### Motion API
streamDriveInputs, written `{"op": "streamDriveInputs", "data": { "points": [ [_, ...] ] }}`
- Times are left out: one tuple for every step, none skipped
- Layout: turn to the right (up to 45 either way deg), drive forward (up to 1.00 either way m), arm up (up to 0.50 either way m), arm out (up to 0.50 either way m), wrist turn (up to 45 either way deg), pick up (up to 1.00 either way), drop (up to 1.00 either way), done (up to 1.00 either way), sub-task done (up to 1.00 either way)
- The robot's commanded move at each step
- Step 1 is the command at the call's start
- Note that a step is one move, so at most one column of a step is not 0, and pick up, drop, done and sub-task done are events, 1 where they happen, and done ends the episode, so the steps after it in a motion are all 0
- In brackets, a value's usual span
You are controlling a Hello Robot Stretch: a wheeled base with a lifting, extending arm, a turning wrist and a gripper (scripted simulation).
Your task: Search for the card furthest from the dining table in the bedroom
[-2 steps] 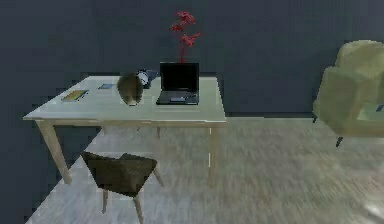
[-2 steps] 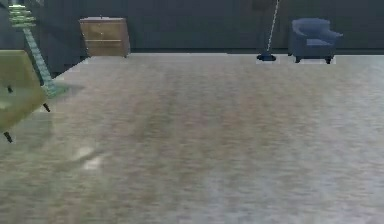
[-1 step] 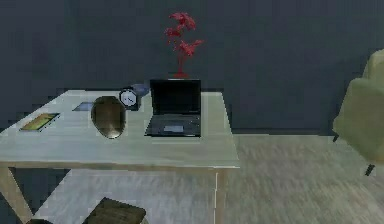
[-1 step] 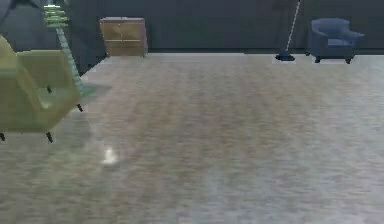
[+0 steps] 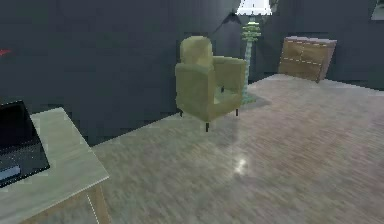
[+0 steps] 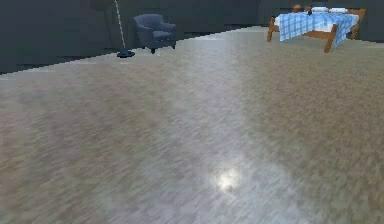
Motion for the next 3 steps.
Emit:
{"op": "streamDriveInputs", "data": {
  "points": [
    [12.0, 0.00, 0.00, 0.00, 0.0, 0.00, 0.00, 0.00, 0.00],
    [0.0, 0.95, 0.00, 0.00, 0.0, 0.00, 0.00, 0.00, 0.00],
    [-6.0, 0.00, 0.00, 0.00, 0.0, 0.00, 0.00, 0.00, 0.00]
  ]
}}
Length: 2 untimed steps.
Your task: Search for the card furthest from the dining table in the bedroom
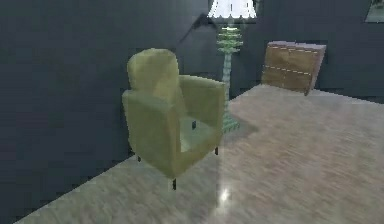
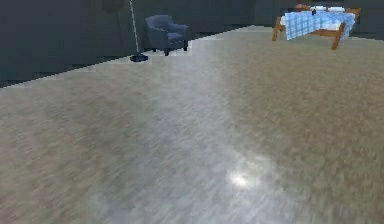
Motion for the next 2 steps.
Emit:
{"op": "streamDriveInputs", "data": {
  "points": [
    [0.0, 0.60, 0.00, 0.00, 0.0, 0.00, 0.00, 0.00, 0.00],
    [45.0, 0.00, 0.00, 0.00, 0.0, 0.00, 0.00, 0.00, 0.00]
  ]
}}
